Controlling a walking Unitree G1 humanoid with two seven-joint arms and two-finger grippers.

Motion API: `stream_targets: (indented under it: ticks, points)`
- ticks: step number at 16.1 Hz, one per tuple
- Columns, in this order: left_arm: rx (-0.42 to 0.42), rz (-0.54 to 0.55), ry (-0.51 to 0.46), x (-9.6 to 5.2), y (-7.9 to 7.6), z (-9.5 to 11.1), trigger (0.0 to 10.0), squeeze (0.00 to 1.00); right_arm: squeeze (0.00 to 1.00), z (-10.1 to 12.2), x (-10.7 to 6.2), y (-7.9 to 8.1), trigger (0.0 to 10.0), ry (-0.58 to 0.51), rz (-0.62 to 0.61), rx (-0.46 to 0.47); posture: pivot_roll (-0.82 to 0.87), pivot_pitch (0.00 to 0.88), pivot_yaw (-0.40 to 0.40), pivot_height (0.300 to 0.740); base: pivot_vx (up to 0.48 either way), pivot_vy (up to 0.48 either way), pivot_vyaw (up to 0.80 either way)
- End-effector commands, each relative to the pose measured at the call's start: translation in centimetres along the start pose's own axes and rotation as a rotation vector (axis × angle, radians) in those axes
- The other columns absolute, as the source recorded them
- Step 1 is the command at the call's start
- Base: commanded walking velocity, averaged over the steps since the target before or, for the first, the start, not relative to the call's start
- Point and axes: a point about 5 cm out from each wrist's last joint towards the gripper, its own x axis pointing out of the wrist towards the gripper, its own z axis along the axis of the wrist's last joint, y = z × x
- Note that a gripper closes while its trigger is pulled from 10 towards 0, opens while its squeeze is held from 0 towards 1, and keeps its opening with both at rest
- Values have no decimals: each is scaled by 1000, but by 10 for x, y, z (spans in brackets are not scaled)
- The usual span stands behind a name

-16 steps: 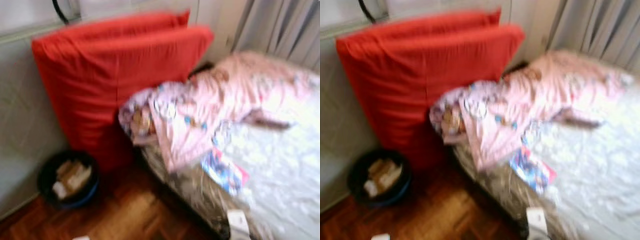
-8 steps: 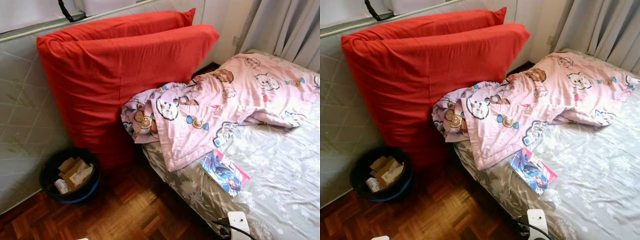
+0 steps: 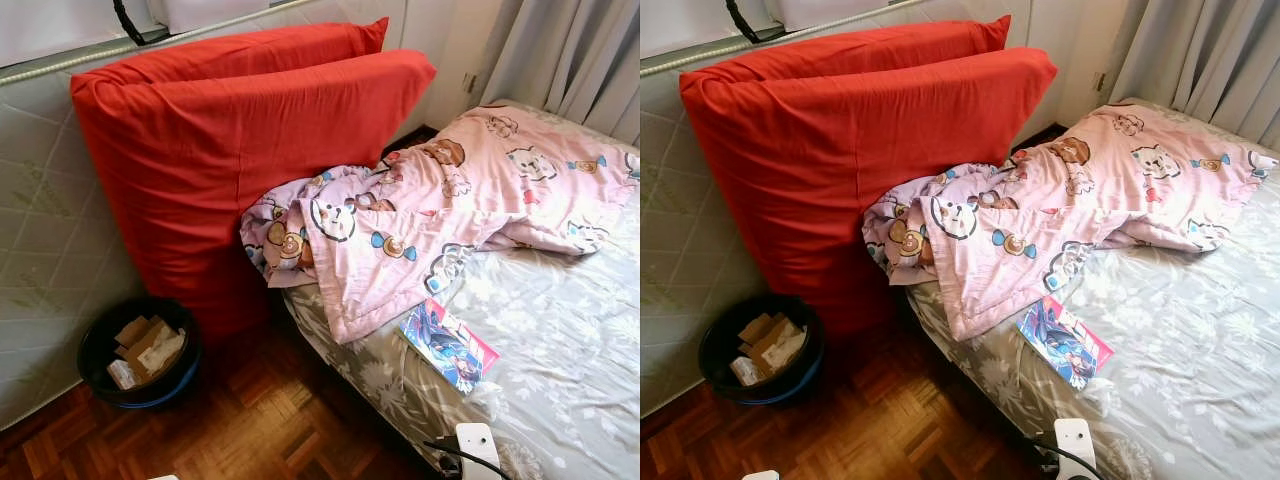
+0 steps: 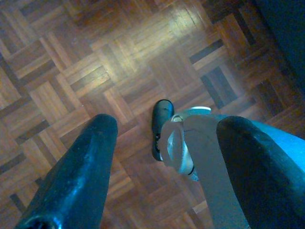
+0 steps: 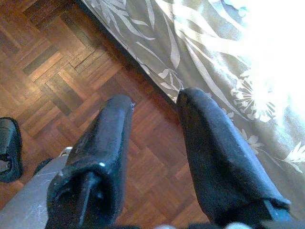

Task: Clean up the room

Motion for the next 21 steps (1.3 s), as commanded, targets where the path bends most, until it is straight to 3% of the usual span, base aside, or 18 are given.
stream_targets:
  ticks: [1,21]
  points:
    - [88,70,17,20,-10,49,10000,0,0,24,5,-9,10000,2,44,225,-5,0,6,740,0,0,0]
    - [92,66,25,20,-11,48,10000,0,0,23,5,-11,10000,10,33,199,-11,0,3,740,0,0,0]
